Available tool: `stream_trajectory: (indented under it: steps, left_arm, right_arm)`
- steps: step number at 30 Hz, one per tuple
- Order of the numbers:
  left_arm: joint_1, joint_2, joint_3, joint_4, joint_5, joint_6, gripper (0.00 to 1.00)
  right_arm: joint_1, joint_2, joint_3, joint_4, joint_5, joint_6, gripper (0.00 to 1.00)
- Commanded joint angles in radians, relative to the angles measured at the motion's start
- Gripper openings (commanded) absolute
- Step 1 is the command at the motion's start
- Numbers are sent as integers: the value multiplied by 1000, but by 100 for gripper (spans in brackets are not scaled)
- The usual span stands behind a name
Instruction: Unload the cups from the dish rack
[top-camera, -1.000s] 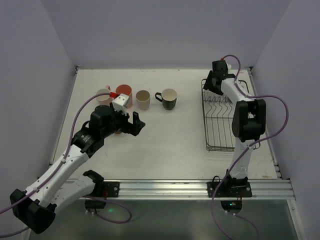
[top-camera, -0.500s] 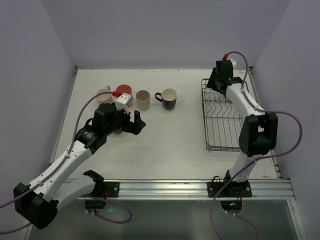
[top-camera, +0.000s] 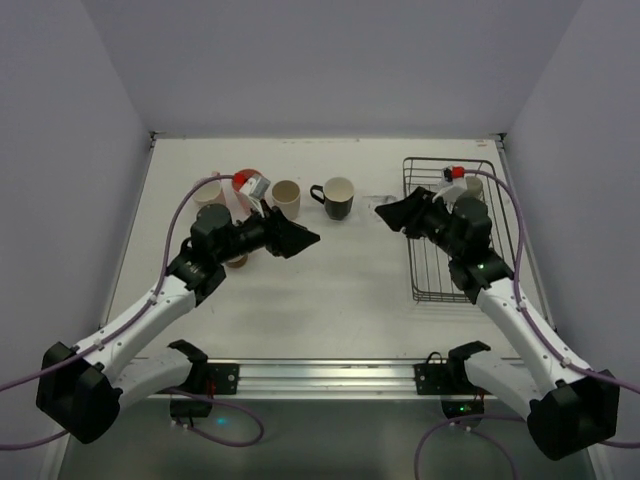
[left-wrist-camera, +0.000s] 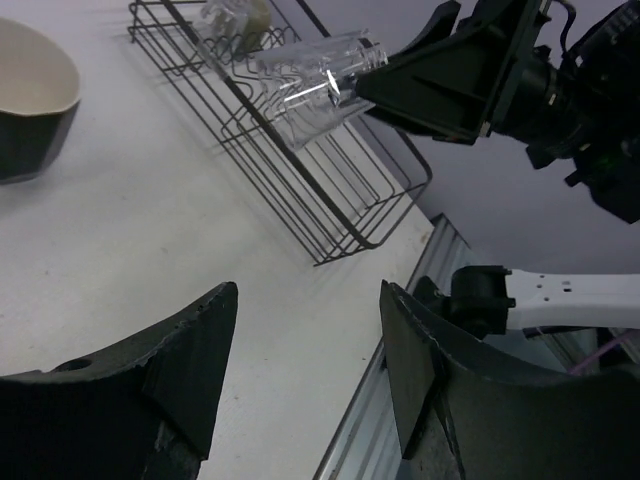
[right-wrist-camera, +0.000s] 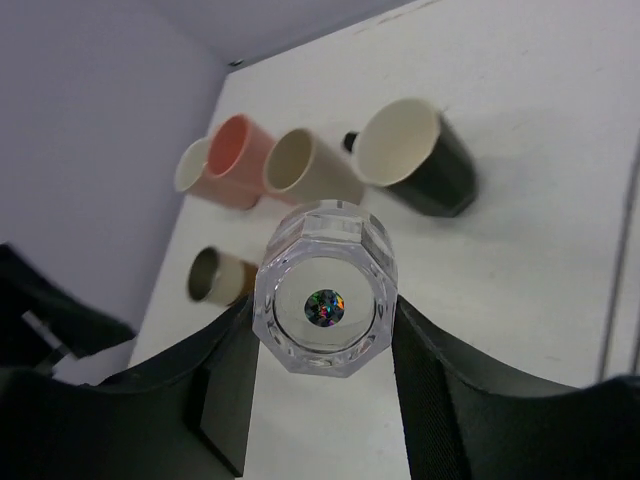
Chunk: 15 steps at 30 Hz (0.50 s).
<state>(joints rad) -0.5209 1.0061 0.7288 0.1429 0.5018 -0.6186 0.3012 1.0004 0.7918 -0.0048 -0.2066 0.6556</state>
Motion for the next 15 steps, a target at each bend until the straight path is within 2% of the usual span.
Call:
stream_trajectory:
  steps: [1, 5, 15]
  left_arm:
    - [-21, 48, -40, 317, 118, -205, 63]
    - [-45, 115, -37, 386, 126, -259, 62]
    - [-100, 173, -22, 469, 141, -303, 58]
  right_arm:
    - [41, -84, -112, 317, -296, 200, 31]
    - [107, -138, -186, 445, -361, 291, 31]
    - [184, -22, -209, 569, -415, 332, 32]
